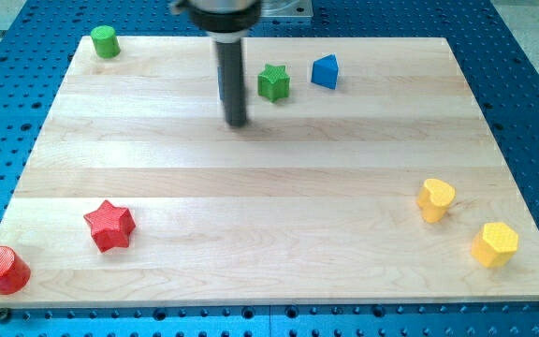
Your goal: Nudge the green star a bit up
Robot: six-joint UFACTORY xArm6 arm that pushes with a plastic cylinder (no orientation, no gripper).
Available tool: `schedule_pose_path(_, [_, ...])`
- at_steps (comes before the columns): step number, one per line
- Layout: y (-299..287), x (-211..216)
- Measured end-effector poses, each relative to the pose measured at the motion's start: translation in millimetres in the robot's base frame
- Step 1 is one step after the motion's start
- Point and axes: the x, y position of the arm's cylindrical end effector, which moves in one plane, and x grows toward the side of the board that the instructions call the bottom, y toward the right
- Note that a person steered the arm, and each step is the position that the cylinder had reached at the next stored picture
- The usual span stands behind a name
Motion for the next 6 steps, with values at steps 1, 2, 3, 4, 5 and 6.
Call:
schedule_pose_path(1, [20, -20])
schedule_pose_path(2, [19, -27])
schedule_pose_path(3, [19, -29])
schedule_pose_path(4, [19, -29])
schedule_pose_path(5, [19, -35])
schedule_pose_path(6, [16, -24])
